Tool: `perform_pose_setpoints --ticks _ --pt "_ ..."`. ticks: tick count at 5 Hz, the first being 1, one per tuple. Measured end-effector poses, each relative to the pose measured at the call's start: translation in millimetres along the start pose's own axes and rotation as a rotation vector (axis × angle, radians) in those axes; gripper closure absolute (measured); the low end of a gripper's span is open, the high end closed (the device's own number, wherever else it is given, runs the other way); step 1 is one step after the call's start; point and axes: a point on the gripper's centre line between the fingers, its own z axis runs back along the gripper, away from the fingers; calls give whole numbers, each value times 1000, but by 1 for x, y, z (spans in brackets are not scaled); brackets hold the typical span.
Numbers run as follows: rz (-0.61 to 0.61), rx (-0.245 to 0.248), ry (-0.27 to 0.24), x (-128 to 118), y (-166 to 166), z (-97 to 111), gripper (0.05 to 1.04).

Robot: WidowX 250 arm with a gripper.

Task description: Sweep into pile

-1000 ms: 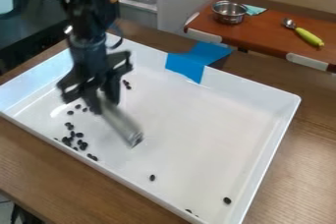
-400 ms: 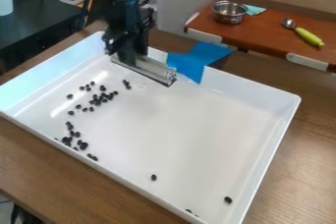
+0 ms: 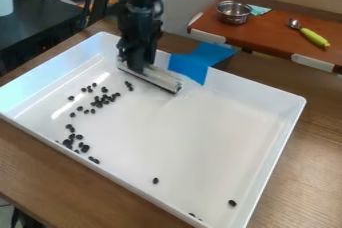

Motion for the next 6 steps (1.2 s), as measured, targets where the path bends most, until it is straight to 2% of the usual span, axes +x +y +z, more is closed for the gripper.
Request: perform_pose_setpoints --ticks 2,4,6 --pt "-14 7 -23 1 14 -10 731" --pt "-44 -6 -17 0 71 -3 731" --pt "-48 -32 -19 13 119 -1 732"
